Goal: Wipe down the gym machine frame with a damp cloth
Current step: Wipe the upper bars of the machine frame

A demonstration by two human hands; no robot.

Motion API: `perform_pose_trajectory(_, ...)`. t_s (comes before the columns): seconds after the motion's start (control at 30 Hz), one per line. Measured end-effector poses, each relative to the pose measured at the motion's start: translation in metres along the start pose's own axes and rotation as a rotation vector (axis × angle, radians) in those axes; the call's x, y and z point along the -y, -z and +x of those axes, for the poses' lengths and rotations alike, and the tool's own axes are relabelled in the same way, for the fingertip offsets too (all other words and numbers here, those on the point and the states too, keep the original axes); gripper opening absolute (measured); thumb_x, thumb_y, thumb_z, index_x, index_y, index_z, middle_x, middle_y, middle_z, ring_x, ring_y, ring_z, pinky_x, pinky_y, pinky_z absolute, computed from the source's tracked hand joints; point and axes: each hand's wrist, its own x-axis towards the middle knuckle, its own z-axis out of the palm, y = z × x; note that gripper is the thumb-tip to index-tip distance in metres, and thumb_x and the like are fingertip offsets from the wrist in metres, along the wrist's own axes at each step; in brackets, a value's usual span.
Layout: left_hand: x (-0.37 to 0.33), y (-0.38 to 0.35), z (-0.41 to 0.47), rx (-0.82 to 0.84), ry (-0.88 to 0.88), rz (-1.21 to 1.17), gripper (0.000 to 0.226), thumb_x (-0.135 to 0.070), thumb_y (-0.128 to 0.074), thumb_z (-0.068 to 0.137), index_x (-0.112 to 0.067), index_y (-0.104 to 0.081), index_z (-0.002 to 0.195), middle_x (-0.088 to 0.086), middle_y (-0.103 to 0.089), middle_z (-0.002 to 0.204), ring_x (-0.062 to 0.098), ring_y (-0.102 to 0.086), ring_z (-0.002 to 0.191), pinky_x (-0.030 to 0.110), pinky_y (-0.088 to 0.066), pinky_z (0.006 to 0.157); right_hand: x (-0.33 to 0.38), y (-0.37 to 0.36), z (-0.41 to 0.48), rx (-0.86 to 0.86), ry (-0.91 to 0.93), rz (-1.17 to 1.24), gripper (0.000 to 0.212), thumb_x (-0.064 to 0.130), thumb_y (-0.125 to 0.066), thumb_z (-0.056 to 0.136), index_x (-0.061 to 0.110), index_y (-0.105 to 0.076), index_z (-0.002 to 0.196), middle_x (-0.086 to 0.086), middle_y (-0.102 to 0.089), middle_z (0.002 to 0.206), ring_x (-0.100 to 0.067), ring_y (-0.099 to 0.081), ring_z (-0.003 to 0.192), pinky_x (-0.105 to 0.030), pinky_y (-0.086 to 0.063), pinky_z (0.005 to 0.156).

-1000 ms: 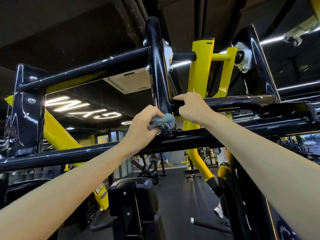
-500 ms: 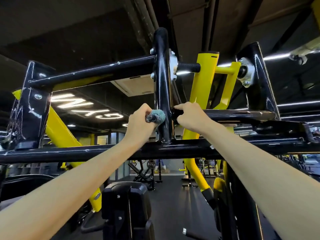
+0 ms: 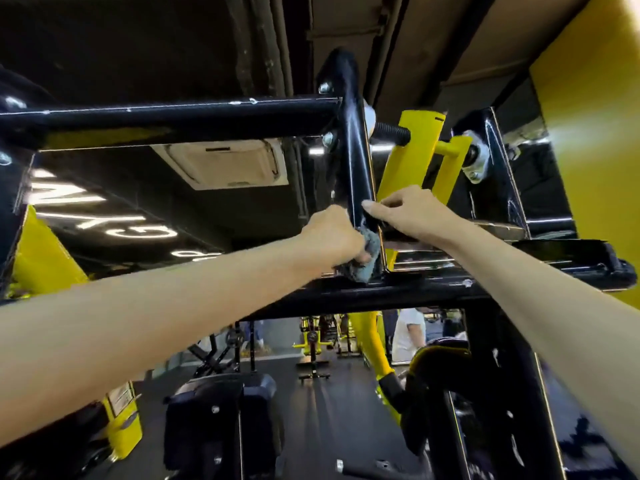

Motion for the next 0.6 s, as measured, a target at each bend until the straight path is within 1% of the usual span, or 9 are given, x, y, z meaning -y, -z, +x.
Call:
perform_pose_trajectory(0.07, -0.009, 0.002, 0.006, 0.032, -0.009, -0.028, 0.036, -0.010, -0.079, 0.076, -0.001, -0.057, 0.103, 0.012, -0.062, 0.104, 0.026, -0.059, 0.092, 0.034, -0.050, 0.078, 0.006, -0.004, -0.002, -0.013, -0.020, -0.057, 0.061, 0.053, -0.051, 0.094, -0.005, -0.067, 0.107, -0.020, -0.067, 0.103, -0.033, -0.060, 0.101, -0.038, -0.049, 0.080)
perform_pose_trajectory(0.13, -0.010, 0.006, 0.008, 0.101, -0.027, -0.052, 0.046, -0.006, -0.078, 0.075, 0.001, -0.058, 0.115, 0.015, -0.062, 0.110, 0.030, -0.061, 0.100, 0.039, -0.054, 0.085, 0.012, -0.007, -0.003, -0.011, -0.034, -0.142, 0.050, 0.050, -0.049, 0.096, 0.003, -0.063, 0.100, -0.009, -0.062, 0.095, -0.027, -0.055, 0.093, -0.032, -0.040, 0.068)
perform_pose_trajectory(0.17, -0.008, 0.008, 0.009, 0.105, -0.067, 0.015, 0.045, -0.008, -0.078, 0.075, 0.000, -0.059, 0.116, 0.014, -0.062, 0.112, 0.029, -0.060, 0.101, 0.037, -0.053, 0.085, 0.015, -0.008, -0.003, -0.012, -0.036, -0.174, 0.042, 0.047, -0.048, 0.097, 0.008, -0.061, 0.103, -0.005, -0.058, 0.095, -0.023, -0.052, 0.093, -0.030, -0.035, 0.068)
perform_pose_trajectory(0.27, 0.002, 0.017, 0.004, -0.128, -0.416, 0.254, 0.026, -0.011, -0.067, 0.084, -0.004, -0.061, 0.108, 0.012, -0.057, 0.110, 0.027, -0.058, 0.097, 0.035, -0.049, 0.077, 0.021, -0.009, -0.003, 0.018, -0.051, -0.216, 0.034, 0.040, -0.048, 0.099, 0.009, -0.061, 0.102, -0.003, -0.056, 0.085, -0.020, -0.050, 0.082, -0.029, -0.032, 0.062)
perform_pose_trajectory(0.37, 0.009, 0.029, 0.006, -0.264, -0.648, 0.292, 0.018, -0.006, -0.059, 0.084, -0.006, -0.059, 0.102, 0.005, -0.050, 0.098, 0.024, -0.053, 0.092, 0.034, -0.041, 0.074, 0.023, -0.006, -0.003, 0.046, -0.075, -0.218, 0.033, 0.037, -0.050, 0.099, 0.007, -0.060, 0.092, -0.003, -0.054, 0.078, -0.016, -0.046, 0.069, -0.024, -0.032, 0.054)
perform_pose_trajectory(0.4, 0.014, 0.029, 0.005, -0.230, -0.681, 0.270, 0.019, -0.003, -0.059, 0.082, -0.006, -0.061, 0.101, 0.004, -0.051, 0.094, 0.024, -0.054, 0.091, 0.036, -0.043, 0.075, 0.023, -0.005, -0.003, 0.048, -0.071, -0.221, 0.033, 0.035, -0.049, 0.099, 0.005, -0.061, 0.093, -0.006, -0.057, 0.083, -0.019, -0.049, 0.073, -0.024, -0.033, 0.056)
perform_pose_trajectory(0.47, 0.025, 0.017, -0.004, -0.135, -0.784, 0.278, 0.029, 0.001, -0.059, 0.080, -0.009, -0.066, 0.107, 0.004, -0.058, 0.092, 0.025, -0.055, 0.090, 0.040, -0.046, 0.080, 0.022, -0.004, -0.001, 0.039, -0.066, -0.210, 0.037, 0.029, -0.044, 0.101, -0.001, -0.065, 0.104, -0.013, -0.064, 0.100, -0.027, -0.055, 0.091, -0.030, -0.039, 0.071)
perform_pose_trajectory(0.53, 0.035, -0.001, -0.018, -0.090, -0.875, 0.349, 0.039, 0.003, -0.058, 0.079, -0.011, -0.068, 0.114, 0.008, -0.065, 0.103, 0.028, -0.058, 0.098, 0.041, -0.046, 0.086, 0.023, -0.003, -0.002, 0.031, -0.073, -0.183, 0.038, 0.025, -0.041, 0.102, -0.003, -0.064, 0.113, -0.017, -0.064, 0.114, -0.031, -0.055, 0.104, -0.034, -0.041, 0.084)
perform_pose_trajectory(0.6, 0.035, -0.006, -0.022, -0.001, -0.909, 0.374, 0.043, 0.005, -0.057, 0.081, -0.011, -0.067, 0.119, 0.009, -0.067, 0.112, 0.028, -0.059, 0.106, 0.039, -0.045, 0.091, 0.021, -0.003, -0.003, 0.038, -0.073, -0.179, 0.036, 0.023, -0.041, 0.102, -0.002, -0.063, 0.116, -0.018, -0.064, 0.117, -0.032, -0.055, 0.108, -0.035, -0.041, 0.088)
